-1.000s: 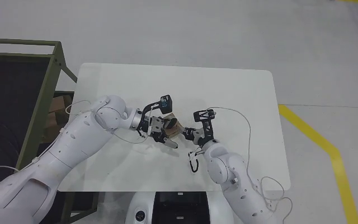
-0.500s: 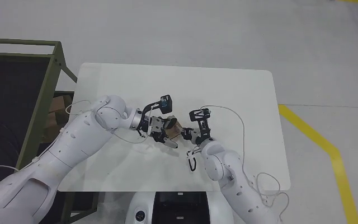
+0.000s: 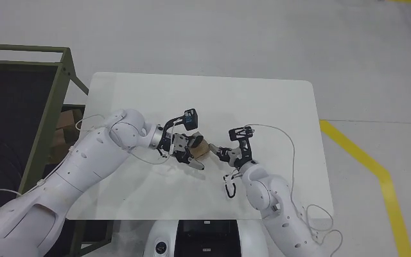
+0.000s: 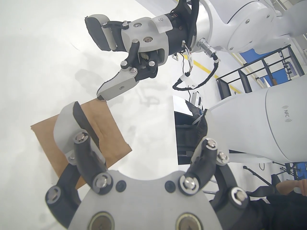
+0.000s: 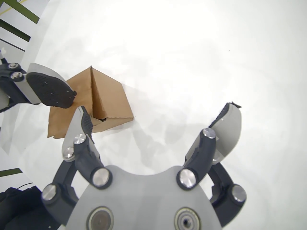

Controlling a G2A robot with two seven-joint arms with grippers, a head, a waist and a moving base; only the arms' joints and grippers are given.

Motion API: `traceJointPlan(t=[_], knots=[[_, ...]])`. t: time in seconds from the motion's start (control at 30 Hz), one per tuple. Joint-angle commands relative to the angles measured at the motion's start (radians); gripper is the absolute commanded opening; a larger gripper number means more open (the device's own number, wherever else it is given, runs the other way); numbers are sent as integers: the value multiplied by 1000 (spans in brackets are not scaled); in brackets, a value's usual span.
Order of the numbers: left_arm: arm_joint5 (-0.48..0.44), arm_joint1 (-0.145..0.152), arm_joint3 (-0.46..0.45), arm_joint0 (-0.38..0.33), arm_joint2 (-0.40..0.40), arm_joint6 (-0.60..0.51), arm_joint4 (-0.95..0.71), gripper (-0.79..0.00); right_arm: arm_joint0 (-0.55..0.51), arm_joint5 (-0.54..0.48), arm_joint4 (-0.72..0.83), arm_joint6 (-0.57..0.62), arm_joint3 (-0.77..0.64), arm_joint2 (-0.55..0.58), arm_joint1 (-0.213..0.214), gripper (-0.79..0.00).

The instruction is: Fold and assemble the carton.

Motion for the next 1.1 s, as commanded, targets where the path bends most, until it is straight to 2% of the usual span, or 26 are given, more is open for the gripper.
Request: traceJointPlan(t=[0.0,0.13,0.37,0.7,1.07], knots=[[0,0,0,-1,1,0,0,0,-7,-8,-5,2,-1,9,3,0],[3,-1,-1,-4,4,-3,-1,0,-4,0,-27,12,3,8,5,0],[6,-3,2,-7,4,-5,-5,0,-41,-28,22,-110,-13,22,6,0],[4,-4,3,-7,5,-4,-8,0,-4,-25,-65,34,21,-3,11,0],[2,-4,3,-6,0,0,-10,0,25,-3,-73,30,23,-46,3,0]])
